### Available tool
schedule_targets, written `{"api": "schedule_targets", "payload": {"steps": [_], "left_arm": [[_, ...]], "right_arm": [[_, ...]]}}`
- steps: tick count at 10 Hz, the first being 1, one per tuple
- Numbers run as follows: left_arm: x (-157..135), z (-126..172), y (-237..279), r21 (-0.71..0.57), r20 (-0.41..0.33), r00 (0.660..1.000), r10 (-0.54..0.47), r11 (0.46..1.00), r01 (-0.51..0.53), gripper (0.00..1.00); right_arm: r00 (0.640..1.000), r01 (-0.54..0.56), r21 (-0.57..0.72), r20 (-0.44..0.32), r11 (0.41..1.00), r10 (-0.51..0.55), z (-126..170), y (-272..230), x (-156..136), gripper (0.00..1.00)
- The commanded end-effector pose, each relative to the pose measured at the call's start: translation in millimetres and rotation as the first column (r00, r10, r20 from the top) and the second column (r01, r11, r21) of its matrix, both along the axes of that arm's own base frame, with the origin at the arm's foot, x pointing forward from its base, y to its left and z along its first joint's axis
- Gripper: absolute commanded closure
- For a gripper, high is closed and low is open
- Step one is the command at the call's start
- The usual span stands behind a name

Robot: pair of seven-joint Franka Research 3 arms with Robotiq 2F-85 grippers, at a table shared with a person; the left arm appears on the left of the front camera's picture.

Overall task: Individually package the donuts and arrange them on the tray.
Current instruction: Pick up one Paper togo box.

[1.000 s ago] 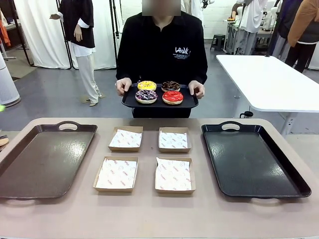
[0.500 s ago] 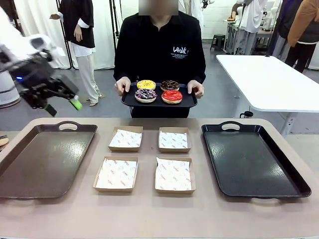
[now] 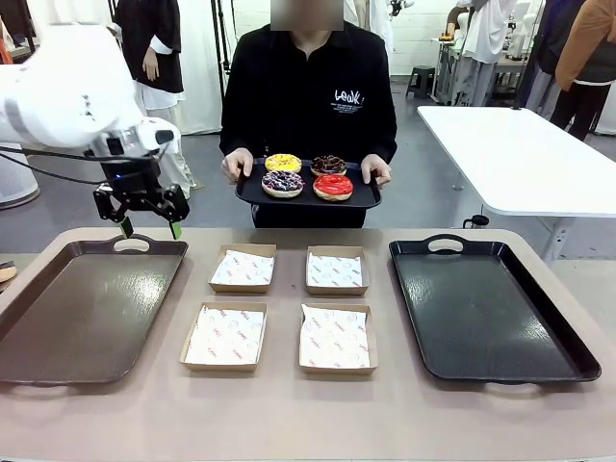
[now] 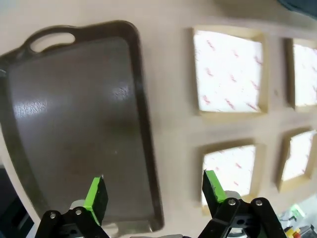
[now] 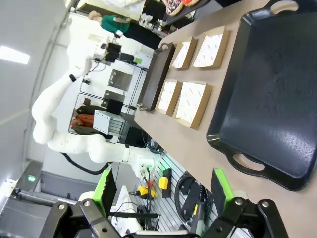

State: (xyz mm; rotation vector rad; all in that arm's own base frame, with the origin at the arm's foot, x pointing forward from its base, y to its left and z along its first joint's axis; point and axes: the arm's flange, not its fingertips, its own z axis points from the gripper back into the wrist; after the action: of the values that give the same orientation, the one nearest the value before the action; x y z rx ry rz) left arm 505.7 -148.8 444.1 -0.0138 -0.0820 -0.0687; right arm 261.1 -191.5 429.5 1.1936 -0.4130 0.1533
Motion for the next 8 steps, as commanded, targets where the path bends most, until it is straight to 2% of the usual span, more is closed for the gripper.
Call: {"api": "schedule_targets", "payload": {"steps": [1, 3, 5, 8], "left_arm": [[23, -18, -19, 0.055, -0.027, 1.0, 0.002, 0.998, -0.001, 0.0], [32, -49, -29, 0.079, -0.062, 0.998, -0.018, 0.997, 0.023, 0.0], [28, -71, -40, 0.09, -0.093, 0.994, -0.056, 0.994, 0.064, 0.0], [22, -78, -62, 0.037, -0.039, 0.992, -0.121, 0.992, 0.122, 0.0]], "right_arm": [[1.0, -0.001, 0.021, 0.023, 1.0, 0.001, 0, 0, 1, 0.0], [1.0, -0.001, 0.021, 0.023, 1.0, 0.001, 0, 0, 1, 0.0], [1.0, -0.001, 0.021, 0.023, 1.0, 0.001, 0, 0, 1, 0.0], [1.0, -0.001, 0.021, 0.023, 1.0, 0.001, 0, 0, 1, 0.0]]}}
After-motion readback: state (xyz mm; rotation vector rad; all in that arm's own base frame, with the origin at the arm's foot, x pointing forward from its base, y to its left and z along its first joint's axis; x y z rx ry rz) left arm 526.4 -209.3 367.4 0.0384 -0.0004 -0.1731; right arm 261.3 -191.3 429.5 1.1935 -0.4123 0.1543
